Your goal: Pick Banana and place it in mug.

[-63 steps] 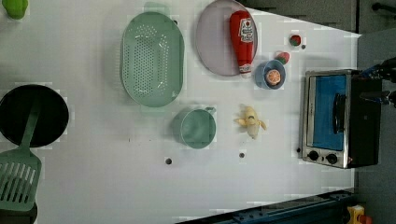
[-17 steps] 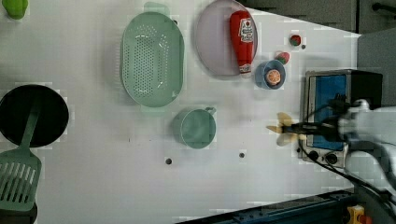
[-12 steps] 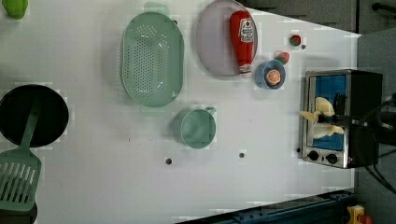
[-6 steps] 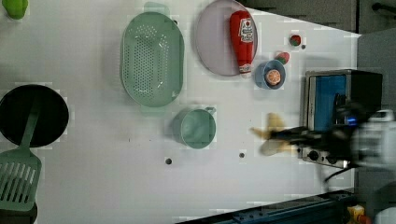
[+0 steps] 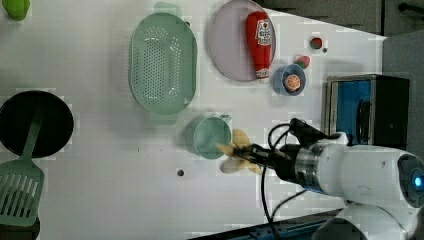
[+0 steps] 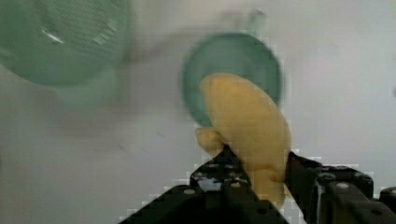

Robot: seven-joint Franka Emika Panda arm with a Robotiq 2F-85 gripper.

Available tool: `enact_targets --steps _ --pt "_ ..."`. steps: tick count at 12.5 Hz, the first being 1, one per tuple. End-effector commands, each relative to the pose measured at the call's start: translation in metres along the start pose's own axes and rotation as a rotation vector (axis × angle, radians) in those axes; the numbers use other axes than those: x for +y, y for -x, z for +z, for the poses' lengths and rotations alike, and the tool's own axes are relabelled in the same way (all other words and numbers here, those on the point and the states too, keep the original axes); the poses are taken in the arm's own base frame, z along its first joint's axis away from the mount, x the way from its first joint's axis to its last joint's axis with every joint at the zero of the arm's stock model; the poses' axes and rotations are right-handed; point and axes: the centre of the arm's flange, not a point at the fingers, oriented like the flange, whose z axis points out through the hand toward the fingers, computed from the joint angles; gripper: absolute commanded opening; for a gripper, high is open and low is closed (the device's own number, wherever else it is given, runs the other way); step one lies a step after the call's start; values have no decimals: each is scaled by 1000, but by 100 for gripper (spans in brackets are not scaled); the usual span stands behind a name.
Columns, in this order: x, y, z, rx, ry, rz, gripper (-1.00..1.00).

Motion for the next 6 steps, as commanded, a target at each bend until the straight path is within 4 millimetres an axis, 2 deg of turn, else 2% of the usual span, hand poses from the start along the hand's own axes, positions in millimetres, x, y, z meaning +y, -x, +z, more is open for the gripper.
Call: enact_targets --steps 1,6 --pt "2 -20 24 1 10 204 -37" --pt "-1 -32 69 6 22 176 -37"
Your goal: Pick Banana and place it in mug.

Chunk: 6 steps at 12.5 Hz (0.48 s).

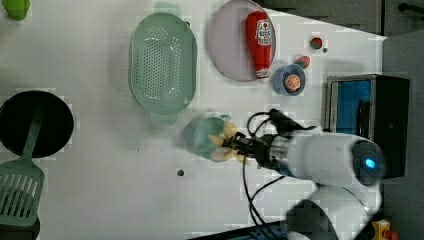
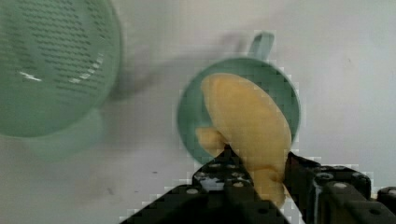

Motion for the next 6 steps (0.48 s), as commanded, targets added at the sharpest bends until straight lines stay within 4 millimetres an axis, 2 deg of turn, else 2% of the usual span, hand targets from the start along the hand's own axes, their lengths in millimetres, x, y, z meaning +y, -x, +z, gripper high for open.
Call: enact_targets --steps 1,6 --pt "-1 -19 2 5 -52 118 -33" --pt "-1 -23 7 13 -78 129 74"
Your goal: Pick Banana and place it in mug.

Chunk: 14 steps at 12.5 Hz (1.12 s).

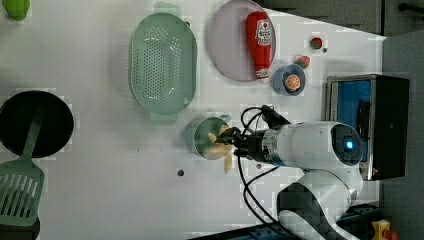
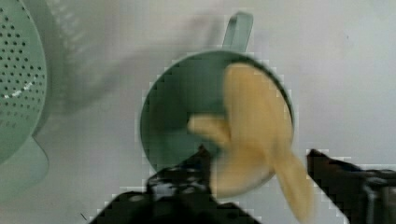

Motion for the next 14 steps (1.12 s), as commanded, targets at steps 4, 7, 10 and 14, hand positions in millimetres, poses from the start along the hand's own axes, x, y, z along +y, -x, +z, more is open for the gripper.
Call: enact_targets --steps 4,7,10,14 --pt "-11 -18 -54 85 -119 81 100" --pt "16 -51 -118 118 -97 162 100" --pt "70 -89 -201 122 -66 272 100" --pt "169 -125 -292 100 -60 392 100"
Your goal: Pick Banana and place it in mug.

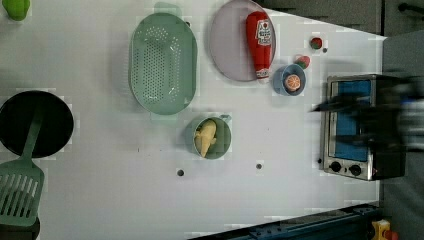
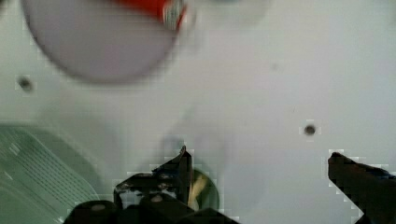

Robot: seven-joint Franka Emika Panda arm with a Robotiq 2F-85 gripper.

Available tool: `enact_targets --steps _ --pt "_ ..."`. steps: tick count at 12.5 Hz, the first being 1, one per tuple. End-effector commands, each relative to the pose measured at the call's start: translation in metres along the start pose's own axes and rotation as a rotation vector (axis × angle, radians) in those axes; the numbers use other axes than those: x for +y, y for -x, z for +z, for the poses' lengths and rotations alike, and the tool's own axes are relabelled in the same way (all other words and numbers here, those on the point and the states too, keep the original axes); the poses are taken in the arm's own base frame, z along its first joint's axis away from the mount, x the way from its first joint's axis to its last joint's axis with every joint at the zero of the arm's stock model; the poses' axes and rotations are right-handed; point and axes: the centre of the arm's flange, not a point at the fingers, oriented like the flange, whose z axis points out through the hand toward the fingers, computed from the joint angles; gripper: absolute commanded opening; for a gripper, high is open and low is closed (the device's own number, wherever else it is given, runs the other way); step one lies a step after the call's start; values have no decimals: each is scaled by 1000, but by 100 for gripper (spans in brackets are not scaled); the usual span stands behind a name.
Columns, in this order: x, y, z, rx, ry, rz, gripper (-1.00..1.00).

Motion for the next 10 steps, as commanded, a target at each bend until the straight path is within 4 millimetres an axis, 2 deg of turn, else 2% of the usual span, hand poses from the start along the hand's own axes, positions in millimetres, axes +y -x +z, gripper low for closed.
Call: enact_targets --steps 1,3,5,10 --pt "75 -60 -67 -4 -24 107 100" --pt "101 -74 -93 -9 -39 155 100" --pt "115 -78 -102 -29 -22 165 100" --pt "106 -81 -91 -36 -8 140 100"
